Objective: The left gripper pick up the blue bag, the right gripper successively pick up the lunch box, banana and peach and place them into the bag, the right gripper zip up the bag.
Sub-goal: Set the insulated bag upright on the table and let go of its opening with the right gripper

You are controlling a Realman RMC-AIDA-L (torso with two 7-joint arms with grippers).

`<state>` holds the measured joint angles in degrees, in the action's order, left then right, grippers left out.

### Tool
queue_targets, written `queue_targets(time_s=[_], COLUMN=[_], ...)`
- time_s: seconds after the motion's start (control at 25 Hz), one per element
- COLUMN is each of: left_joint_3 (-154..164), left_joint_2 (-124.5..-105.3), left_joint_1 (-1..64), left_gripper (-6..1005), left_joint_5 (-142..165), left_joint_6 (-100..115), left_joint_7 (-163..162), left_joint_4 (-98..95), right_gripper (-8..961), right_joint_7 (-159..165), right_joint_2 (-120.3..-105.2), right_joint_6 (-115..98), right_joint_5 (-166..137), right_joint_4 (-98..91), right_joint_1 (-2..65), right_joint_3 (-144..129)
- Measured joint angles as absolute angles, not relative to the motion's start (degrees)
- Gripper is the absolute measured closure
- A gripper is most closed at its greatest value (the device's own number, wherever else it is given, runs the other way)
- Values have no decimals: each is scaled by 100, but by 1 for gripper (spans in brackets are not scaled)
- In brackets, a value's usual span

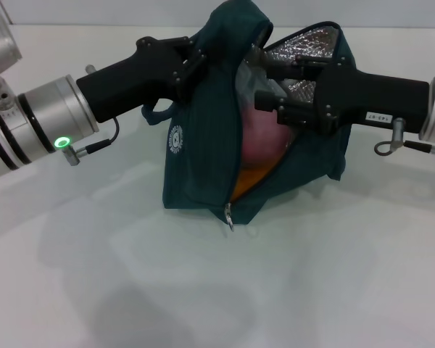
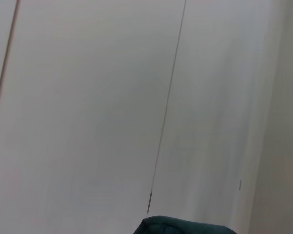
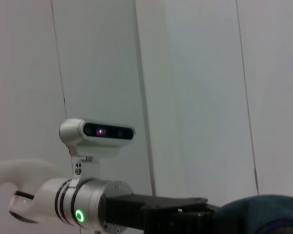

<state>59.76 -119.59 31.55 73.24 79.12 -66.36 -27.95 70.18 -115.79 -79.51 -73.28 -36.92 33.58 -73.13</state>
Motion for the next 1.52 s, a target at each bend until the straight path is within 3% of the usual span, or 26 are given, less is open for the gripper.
queue_targets(time_s=[0.12, 0.36, 0.6, 0.76, 1.32, 1.52], left_joint_3=[5975, 5953, 5945, 5945, 5953, 5941], left_joint_2=[-11960, -11962, -11963, -11967, -11979, -11976], left_joint_1=[3147, 3139, 3121, 3096, 3241, 3254], left_gripper=[962, 963, 963, 963, 963, 962], left_joint_5=[7319, 7321, 7345, 7336, 7271, 7246], left_joint_6=[7912, 7909, 7888, 7858, 7858, 7853], left_joint_7=[-6636, -6636, -6535, -6467, -6340, -6337], left_joint_4=[-2778, -2734, -2710, -2627, -2495, -2499], right_gripper=[520, 394, 391, 394, 405, 465], right_joint_7=[6840, 6038, 5720, 5382, 5260, 5264], right_joint_2=[-11581, -11518, -11365, -11416, -11541, -11549], right_joint_6=[-8034, -8735, -9222, -9067, -7430, -7223], right_joint_5=[-7009, -6404, -6719, -7184, -7390, -7393], right_joint_4=[-3696, -3706, -3636, -3470, -2966, -2962], right_joint_1=[3197, 2541, 1528, 1240, 2208, 2408], right_joint_3=[-7277, -7199, -6701, -6517, -7367, -7713])
